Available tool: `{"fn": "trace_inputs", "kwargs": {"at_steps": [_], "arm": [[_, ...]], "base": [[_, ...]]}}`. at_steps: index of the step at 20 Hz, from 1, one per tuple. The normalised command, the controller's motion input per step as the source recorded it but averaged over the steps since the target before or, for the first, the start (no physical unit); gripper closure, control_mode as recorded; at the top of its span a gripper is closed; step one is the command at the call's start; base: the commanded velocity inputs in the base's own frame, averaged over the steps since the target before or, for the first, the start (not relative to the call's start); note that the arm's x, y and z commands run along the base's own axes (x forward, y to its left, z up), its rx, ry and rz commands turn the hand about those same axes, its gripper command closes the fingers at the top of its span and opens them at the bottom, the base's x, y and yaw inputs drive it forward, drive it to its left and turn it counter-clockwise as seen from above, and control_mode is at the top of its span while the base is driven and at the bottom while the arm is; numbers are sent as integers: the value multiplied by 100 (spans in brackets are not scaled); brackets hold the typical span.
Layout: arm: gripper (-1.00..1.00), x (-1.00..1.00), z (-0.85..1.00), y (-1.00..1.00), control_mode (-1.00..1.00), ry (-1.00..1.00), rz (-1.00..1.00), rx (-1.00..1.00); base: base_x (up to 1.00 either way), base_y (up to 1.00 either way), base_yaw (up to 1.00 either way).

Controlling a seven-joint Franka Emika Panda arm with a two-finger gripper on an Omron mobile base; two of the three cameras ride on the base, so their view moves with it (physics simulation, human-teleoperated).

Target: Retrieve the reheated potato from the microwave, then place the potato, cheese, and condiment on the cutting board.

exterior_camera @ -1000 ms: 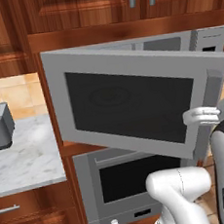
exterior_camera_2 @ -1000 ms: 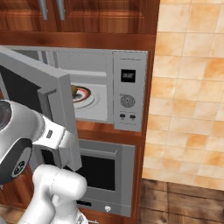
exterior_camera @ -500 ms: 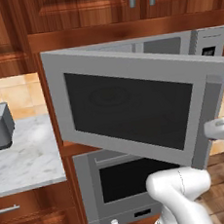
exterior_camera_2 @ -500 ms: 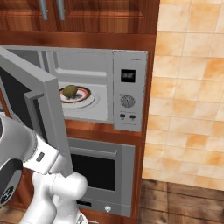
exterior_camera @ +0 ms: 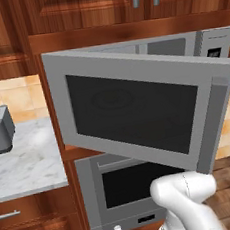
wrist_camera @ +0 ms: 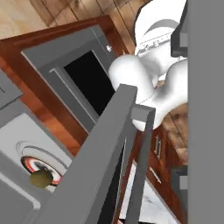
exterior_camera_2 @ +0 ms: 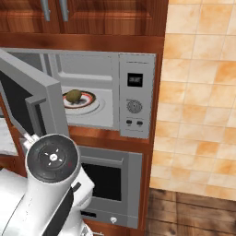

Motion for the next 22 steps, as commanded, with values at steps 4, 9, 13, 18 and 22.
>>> {"fn": "trace_inputs", "kwargs": {"at_steps": [4,9,13,18,22], "arm": [[-100,46,3,-26,-100,23,-2,27],[-100,56,0,-12,-100,22,-2,32],[-100,62,0,0,-100,15,-3,36],[-100,58,0,7,-100,12,-6,35],[-100,64,-3,17,-100,9,-12,24]], "base": [[0,0,0],[0,0,0],[0,0,0],[0,0,0],[0,0,0]]}}
